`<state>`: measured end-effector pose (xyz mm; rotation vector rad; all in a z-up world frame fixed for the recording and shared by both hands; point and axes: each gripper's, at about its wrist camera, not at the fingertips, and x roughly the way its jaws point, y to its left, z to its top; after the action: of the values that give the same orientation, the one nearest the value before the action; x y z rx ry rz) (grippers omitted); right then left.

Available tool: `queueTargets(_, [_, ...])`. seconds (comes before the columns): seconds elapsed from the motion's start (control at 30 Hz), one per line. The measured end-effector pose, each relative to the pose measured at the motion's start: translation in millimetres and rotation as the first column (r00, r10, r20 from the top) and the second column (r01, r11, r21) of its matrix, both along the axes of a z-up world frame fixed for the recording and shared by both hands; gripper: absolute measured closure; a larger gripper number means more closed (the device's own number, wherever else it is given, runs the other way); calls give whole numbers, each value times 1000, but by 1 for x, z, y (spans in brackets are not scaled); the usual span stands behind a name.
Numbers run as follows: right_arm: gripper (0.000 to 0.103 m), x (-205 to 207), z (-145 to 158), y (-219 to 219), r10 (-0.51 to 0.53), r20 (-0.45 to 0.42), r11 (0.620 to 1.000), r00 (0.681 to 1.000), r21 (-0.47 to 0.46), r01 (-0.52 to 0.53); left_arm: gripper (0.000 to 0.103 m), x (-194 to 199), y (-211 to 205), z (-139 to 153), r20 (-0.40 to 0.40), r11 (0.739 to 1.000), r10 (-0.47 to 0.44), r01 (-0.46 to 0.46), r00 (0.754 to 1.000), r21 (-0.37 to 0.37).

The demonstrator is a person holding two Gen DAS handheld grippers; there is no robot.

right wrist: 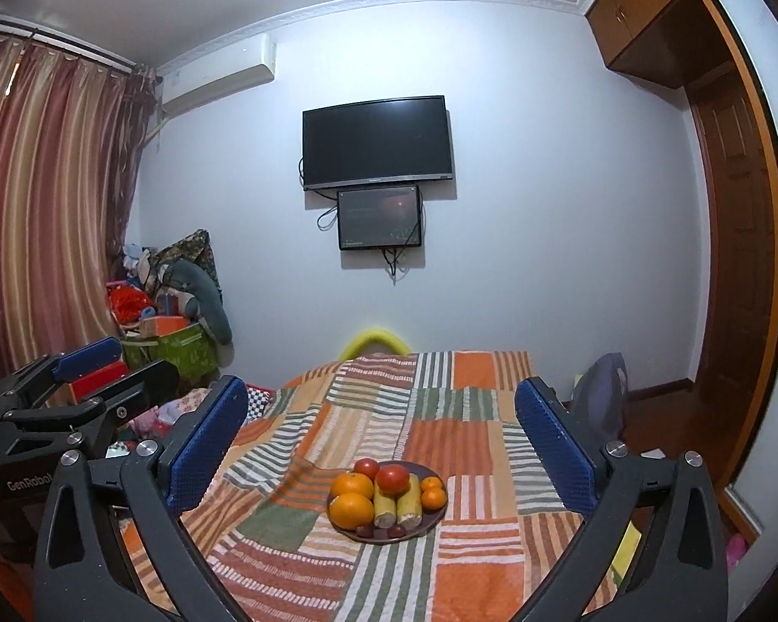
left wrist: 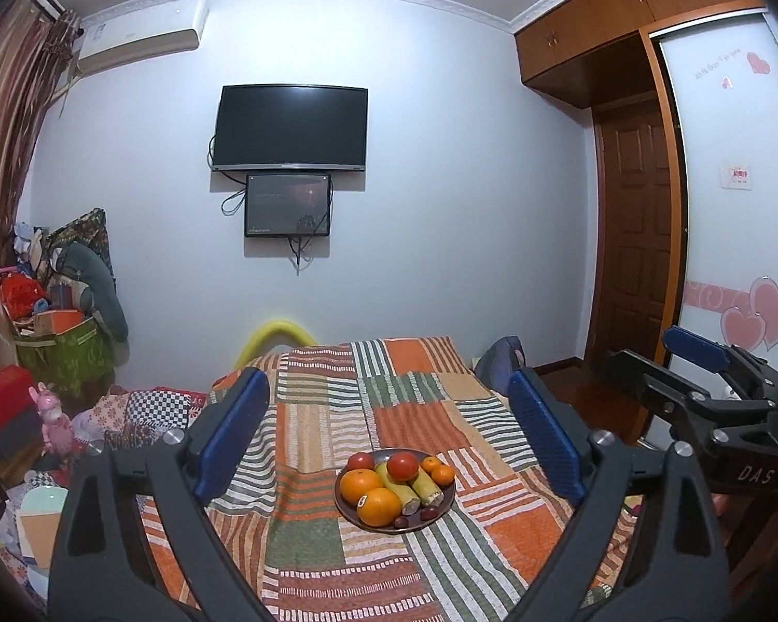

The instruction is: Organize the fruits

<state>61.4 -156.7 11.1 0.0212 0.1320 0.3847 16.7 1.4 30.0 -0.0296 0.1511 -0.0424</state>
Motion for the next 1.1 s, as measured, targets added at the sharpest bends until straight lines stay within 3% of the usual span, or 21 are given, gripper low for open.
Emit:
queueTargets(0.3, [0, -4, -2, -3, -7, -11, 1000, 1000, 0, 7, 7, 1, 2, 1, -6, 1000, 1, -1, 1000, -4])
queueTargets(0.43, [0, -5, -1, -4, -13, -13, 1000, 1000, 6, 13, 2, 2, 3, -1, -3, 1000, 16, -16, 1000, -8])
queueTargets(1.1, [0, -3, 1, -6, -28, -31, 1000, 999, 6, 29, 1, 12, 7, -6, -36, 1000, 9, -9, 999, -14])
